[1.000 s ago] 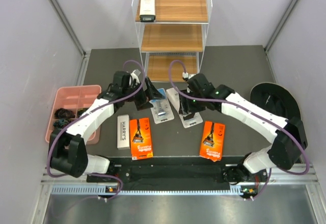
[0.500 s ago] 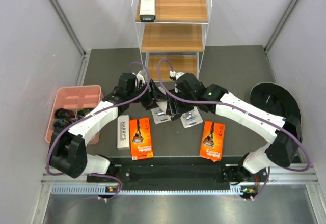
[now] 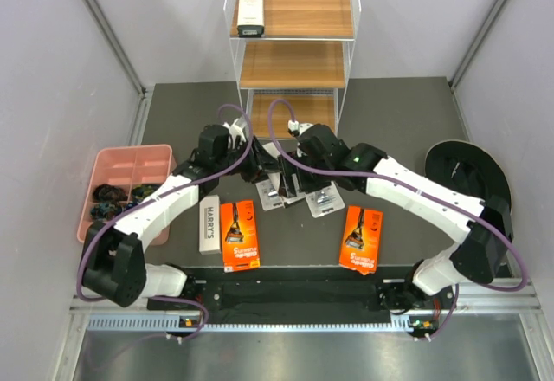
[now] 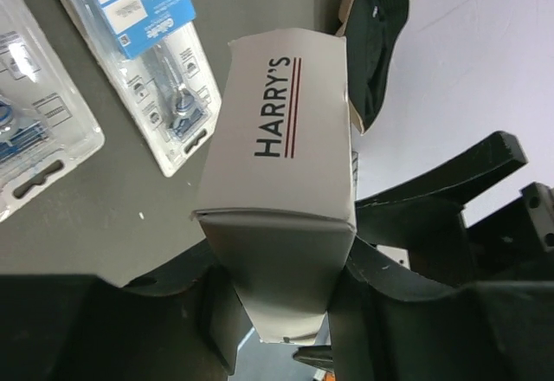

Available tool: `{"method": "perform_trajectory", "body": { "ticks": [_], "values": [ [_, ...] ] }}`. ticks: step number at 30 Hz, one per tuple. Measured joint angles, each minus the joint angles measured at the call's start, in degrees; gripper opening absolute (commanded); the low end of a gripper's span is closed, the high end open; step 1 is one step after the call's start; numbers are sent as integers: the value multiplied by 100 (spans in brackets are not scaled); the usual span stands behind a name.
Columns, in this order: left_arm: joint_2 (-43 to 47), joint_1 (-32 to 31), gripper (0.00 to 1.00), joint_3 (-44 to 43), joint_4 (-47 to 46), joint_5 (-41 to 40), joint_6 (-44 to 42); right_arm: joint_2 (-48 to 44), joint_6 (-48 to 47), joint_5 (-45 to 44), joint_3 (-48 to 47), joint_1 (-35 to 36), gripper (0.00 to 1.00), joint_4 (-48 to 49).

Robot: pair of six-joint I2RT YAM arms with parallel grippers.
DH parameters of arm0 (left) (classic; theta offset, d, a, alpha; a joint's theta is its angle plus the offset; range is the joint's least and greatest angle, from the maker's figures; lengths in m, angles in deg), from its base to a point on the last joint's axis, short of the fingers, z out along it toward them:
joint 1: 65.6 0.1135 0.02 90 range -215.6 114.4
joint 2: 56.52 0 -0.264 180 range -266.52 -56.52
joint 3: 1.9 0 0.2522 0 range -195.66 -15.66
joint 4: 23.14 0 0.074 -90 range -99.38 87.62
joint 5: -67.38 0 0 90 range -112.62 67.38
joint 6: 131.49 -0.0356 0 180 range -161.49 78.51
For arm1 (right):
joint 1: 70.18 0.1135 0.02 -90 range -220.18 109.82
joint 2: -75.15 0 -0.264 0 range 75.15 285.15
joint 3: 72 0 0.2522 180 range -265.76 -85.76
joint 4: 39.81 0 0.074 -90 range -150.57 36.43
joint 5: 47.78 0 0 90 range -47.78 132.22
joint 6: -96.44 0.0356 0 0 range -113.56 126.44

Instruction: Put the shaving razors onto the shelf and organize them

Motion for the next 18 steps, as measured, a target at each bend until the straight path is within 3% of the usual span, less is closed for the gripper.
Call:
{"method": "perform_trajectory", "body": {
  "ticks": [3, 10, 13, 18],
  "values": [
    [-13, 0, 36, 7, 90, 4, -149, -4, -15, -55, -39, 0, 89, -55],
    [-341, 2, 34, -295, 535, 190, -811, -284, -57, 50, -136, -256, 88, -129],
    [-544, 2, 34, -656, 811, 378, -1246, -706, -57, 459, 68, -756, 88, 59],
    [-673, 2, 34, -929, 809, 1130, -1683, -1690, -33, 1836, 1174, -1910, 88, 684]
  ]
}}
